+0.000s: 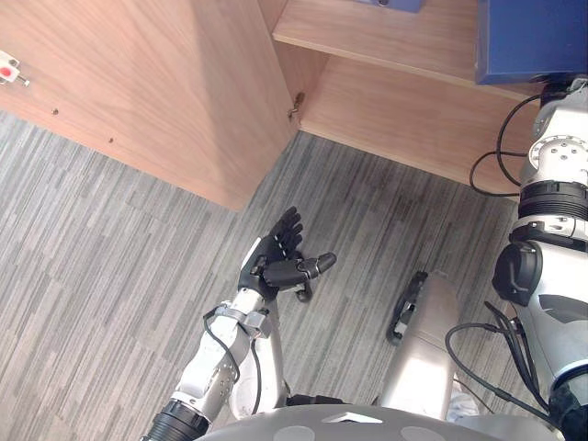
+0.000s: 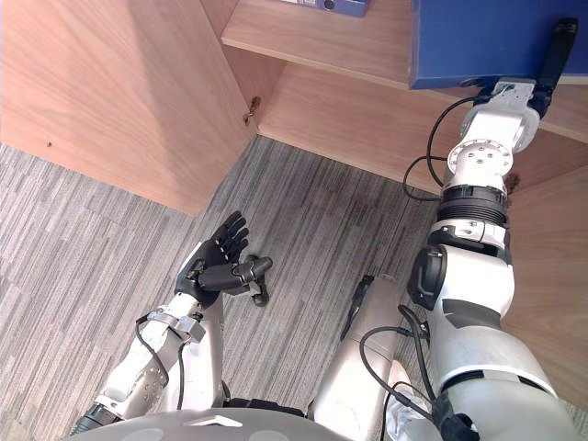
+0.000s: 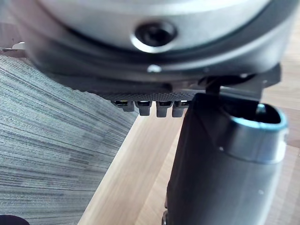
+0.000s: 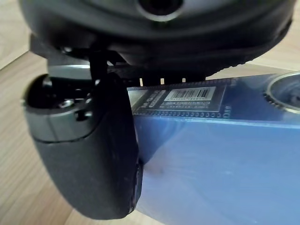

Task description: Walk over to the cabinet, pick up the folder, carry it to the office cabinet, place the folder inside the office cabinet, then close the office cabinet door

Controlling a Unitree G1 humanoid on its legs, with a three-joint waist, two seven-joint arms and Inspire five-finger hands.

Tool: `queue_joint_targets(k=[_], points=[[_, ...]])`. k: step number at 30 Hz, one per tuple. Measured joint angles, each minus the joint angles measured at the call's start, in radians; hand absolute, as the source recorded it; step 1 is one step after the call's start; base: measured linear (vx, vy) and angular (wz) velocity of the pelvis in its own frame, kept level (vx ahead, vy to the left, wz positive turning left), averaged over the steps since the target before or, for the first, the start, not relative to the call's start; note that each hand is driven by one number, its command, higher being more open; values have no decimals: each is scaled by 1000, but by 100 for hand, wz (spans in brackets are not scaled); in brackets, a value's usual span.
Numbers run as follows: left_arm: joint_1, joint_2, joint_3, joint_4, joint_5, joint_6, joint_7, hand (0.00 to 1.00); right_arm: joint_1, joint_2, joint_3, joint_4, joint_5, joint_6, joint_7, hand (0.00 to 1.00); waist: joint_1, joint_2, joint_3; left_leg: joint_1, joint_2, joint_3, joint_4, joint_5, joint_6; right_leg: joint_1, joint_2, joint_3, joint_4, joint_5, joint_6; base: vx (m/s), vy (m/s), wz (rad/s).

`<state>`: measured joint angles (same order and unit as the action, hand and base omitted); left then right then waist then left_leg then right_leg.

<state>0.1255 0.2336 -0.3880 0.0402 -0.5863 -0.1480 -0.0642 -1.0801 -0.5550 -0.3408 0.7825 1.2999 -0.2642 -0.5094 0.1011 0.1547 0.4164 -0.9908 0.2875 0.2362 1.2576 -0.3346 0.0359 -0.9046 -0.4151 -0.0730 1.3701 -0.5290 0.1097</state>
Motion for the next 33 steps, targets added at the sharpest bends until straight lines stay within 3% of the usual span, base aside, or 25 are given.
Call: queue_joint_targets(k=[33], points=[[-2,17,0,-1,0,0,1,100,73,14,-68,37,1,12,0,0,-18,2,1,-17,3,2,30,-22,0,-19,0,18,17,-9,8,-5,9,0]])
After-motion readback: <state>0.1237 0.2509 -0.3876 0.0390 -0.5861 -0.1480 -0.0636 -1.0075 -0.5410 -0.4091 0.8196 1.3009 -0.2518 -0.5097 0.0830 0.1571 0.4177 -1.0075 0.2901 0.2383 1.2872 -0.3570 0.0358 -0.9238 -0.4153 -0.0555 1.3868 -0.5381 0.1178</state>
